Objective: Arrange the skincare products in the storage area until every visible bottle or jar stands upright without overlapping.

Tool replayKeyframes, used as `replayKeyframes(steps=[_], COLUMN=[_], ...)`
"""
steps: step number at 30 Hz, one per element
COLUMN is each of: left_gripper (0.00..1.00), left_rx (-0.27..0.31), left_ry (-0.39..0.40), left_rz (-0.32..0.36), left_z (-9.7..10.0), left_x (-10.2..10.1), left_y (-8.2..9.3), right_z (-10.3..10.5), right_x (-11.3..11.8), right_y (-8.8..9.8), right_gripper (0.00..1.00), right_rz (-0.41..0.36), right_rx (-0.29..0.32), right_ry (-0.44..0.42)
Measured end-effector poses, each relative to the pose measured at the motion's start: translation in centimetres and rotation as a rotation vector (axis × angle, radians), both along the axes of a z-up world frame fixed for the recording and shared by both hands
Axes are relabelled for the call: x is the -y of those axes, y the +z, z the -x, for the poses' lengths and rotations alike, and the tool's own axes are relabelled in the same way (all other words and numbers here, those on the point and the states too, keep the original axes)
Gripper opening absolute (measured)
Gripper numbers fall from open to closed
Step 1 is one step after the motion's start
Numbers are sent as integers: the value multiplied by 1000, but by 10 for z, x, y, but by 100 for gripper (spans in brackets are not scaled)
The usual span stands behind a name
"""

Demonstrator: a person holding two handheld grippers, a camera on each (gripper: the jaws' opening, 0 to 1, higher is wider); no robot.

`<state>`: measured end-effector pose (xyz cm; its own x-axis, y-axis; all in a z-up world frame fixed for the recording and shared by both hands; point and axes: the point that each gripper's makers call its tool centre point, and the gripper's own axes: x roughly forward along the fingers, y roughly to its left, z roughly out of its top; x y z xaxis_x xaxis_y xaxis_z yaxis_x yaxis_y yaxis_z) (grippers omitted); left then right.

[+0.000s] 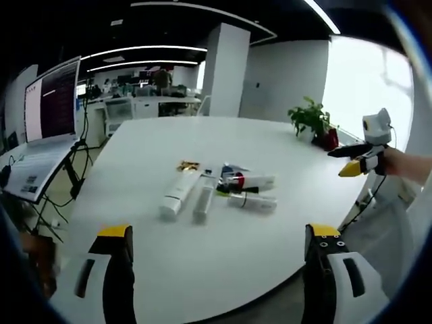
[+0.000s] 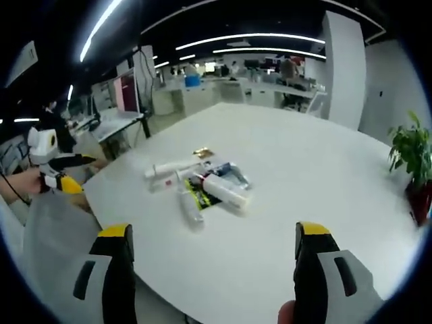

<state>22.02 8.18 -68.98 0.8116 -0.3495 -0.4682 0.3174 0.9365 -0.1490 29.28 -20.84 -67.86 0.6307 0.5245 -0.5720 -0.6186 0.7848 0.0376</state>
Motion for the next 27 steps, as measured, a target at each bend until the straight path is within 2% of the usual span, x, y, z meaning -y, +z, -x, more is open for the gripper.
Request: replayKeyframes(steps=[10, 19, 27], left_gripper=[98, 98, 98], left_rx=[10, 7, -4], left_ry=[-16, -24, -31], left_rz=[-1, -7, -8], left_z=[0, 0, 1], left_x=[2, 3, 4], left_y=[1, 0, -3], right_z=[-13, -31, -49], right_x=[-5, -9, -21], right_y=[0, -6, -19], right_gripper=[96, 94, 89], right_rz=[47, 87, 136], right_rx=[-1, -27, -50], right_ry=[34, 73, 163])
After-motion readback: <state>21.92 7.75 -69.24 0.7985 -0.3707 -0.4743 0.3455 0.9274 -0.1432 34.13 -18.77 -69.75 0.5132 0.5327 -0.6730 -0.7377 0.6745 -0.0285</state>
